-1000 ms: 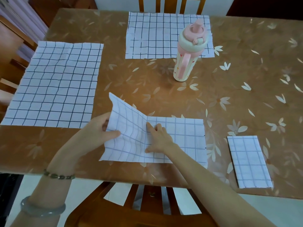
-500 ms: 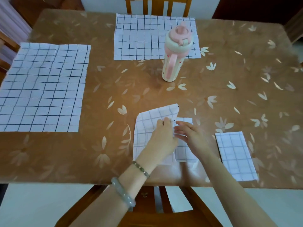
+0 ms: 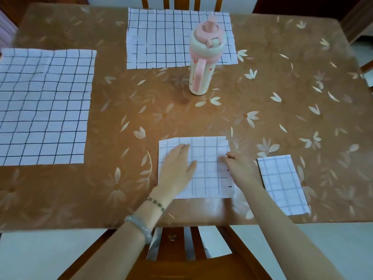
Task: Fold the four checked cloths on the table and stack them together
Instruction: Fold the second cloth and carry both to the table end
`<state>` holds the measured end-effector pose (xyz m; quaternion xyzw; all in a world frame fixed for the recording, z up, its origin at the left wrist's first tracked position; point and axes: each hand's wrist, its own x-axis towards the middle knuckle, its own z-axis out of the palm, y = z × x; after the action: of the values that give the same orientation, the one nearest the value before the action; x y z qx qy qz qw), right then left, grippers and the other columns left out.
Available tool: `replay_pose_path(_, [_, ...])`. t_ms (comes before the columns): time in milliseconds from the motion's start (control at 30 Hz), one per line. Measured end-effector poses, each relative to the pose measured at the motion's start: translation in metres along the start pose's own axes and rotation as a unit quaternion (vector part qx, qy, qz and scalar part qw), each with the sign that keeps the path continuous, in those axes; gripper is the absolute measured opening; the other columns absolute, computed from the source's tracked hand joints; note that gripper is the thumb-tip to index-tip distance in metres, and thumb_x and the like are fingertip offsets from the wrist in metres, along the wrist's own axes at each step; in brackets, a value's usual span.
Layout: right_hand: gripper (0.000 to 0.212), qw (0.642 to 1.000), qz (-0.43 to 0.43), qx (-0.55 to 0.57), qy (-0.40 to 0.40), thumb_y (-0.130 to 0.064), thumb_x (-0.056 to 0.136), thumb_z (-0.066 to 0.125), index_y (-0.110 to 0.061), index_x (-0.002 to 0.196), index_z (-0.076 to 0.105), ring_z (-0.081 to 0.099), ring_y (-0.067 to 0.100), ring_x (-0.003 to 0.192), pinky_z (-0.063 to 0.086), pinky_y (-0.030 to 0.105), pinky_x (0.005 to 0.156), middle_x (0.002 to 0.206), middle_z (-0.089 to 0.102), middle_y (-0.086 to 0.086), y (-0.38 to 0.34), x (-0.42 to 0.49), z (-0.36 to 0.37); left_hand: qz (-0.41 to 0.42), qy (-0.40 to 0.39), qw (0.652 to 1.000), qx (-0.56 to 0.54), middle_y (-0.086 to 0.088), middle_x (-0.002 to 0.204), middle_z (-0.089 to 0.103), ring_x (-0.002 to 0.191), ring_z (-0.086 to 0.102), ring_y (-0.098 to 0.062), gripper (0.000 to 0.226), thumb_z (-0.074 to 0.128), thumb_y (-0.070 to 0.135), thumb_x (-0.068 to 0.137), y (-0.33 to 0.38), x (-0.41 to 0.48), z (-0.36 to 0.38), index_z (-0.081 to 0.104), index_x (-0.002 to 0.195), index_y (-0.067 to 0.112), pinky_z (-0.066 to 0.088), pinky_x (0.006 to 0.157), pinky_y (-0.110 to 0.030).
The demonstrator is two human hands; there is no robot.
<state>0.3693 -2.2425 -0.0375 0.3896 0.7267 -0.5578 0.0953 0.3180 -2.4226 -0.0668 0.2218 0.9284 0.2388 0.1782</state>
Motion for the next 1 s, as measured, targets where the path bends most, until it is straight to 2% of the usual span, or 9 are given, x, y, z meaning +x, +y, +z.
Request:
replay_pose_path(100, [0.015, 0.996, -0.016, -0.089, 0.027, -0.005, 0.083, 0.055, 0.000, 0.071, 0.048, 0.026, 0.009, 0.043, 0.024, 0.015, 0.036, 0.068, 0.030, 0.012, 0.005, 0.010, 0.000, 0.014, 0.008, 0.993, 0.114, -0.011, 0.158, 0.022, 0.147, 0.017, -0.025, 0.074, 0.019, 0.053, 0.093, -0.048, 0.002, 0.000, 0.025, 0.149, 0.005, 0.012, 0.118, -0.037])
replay_pose_path(167, [0.007, 0.994, -0.008, -0.104, 0.041, -0.008, 0.083, 0.056, -0.002, 0.080, 0.055, 0.036, 0.009, 0.051, 0.030, 0.010, 0.040, 0.068, 0.046, 0.006, 0.011, 0.017, 0.003, 0.024, -0.008, 0.986, 0.167, -0.008, 0.161, 0.011, 0.149, 0.008, -0.023, 0.078, 0.011, 0.058, 0.093, -0.066, 0.006, 0.004, 0.016, 0.152, 0.007, 0.003, 0.119, -0.039])
replay_pose_path(300, [0.021, 0.994, 0.001, -0.095, 0.060, -0.011, 0.083, 0.058, -0.010, 0.105, 0.058, 0.048, 0.011, 0.067, 0.031, 0.013, 0.046, 0.087, 0.059, 0.003, 0.018, 0.026, 0.006, 0.045, -0.030, 0.976, 0.211, -0.006, 0.161, 0.006, 0.149, 0.003, -0.021, 0.081, 0.006, 0.063, 0.092, -0.073, 0.012, 0.010, 0.005, 0.153, 0.010, -0.002, 0.120, -0.040])
replay_pose_path(467, [0.024, 0.995, -0.006, -0.080, 0.067, -0.005, 0.083, 0.052, -0.008, 0.107, 0.055, 0.046, 0.010, 0.061, 0.032, 0.006, 0.039, 0.081, 0.055, 0.004, 0.023, 0.030, 0.007, 0.041, -0.044, 0.974, 0.220, -0.011, 0.158, 0.022, 0.146, 0.020, -0.026, 0.082, 0.008, 0.064, 0.095, -0.071, 0.013, 0.018, 0.019, 0.152, 0.006, -0.001, 0.117, -0.042])
replay_pose_path(633, [0.032, 0.994, -0.006, -0.072, 0.077, -0.006, 0.083, 0.051, -0.013, 0.114, 0.052, 0.051, 0.005, 0.069, 0.031, 0.016, 0.050, 0.087, 0.060, 0.000, 0.029, 0.035, 0.009, 0.045, -0.032, 0.972, 0.229, -0.014, 0.155, 0.030, 0.143, 0.029, -0.029, 0.083, 0.008, 0.064, 0.096, -0.072, 0.014, 0.023, 0.027, 0.149, 0.004, 0.007, 0.116, -0.047])
replay_pose_path(800, [0.041, 0.990, -0.027, -0.100, 0.096, -0.003, 0.079, 0.052, -0.012, 0.119, 0.048, 0.051, 0.016, 0.070, 0.035, 0.024, 0.056, 0.080, 0.054, -0.001, 0.035, 0.039, 0.011, 0.053, -0.013, 0.968, 0.245, -0.014, 0.156, 0.028, 0.144, 0.027, -0.029, 0.086, 0.008, 0.066, 0.094, -0.074, 0.015, 0.030, 0.025, 0.150, 0.003, 0.009, 0.116, -0.050])
replay_pose_path(867, [0.046, 0.952, -0.099, -0.240, 0.162, 0.000, 0.074, 0.059, -0.005, 0.119, 0.050, 0.049, 0.026, 0.080, 0.036, 0.029, 0.063, 0.094, 0.051, 0.009, 0.036, 0.038, 0.014, 0.055, -0.009, 0.968, 0.245, -0.014, 0.157, 0.025, 0.145, 0.023, -0.028, 0.086, 0.009, 0.066, 0.093, -0.076, 0.016, 0.033, 0.022, 0.151, 0.004, 0.009, 0.116, -0.051])
replay_pose_path(933, [0.049, 0.863, -0.216, -0.387, 0.241, 0.002, 0.064, 0.068, 0.001, 0.112, 0.057, 0.052, 0.037, 0.083, 0.043, 0.037, 0.068, 0.099, 0.054, 0.021, 0.033, 0.037, 0.026, 0.058, -0.005, 0.968, 0.244, -0.013, 0.157, 0.023, 0.146, 0.022, -0.028, 0.086, 0.011, 0.066, 0.093, -0.078, 0.016, 0.035, 0.022, 0.151, 0.004, 0.009, 0.117, -0.051])
replay_pose_path(1000, [0.040, 0.830, -0.319, -0.402, 0.220, -0.003, 0.068, 0.064, 0.000, 0.108, 0.062, 0.057, 0.042, 0.092, 0.051, 0.044, 0.078, 0.108, 0.058, 0.025, 0.023, 0.038, 0.049, 0.059, -0.003, 0.968, 0.245, -0.014, 0.157, 0.024, 0.145, 0.023, -0.028, 0.086, 0.008, 0.067, 0.093, -0.078, 0.016, 0.035, 0.024, 0.150, 0.003, 0.010, 0.116, -0.052])
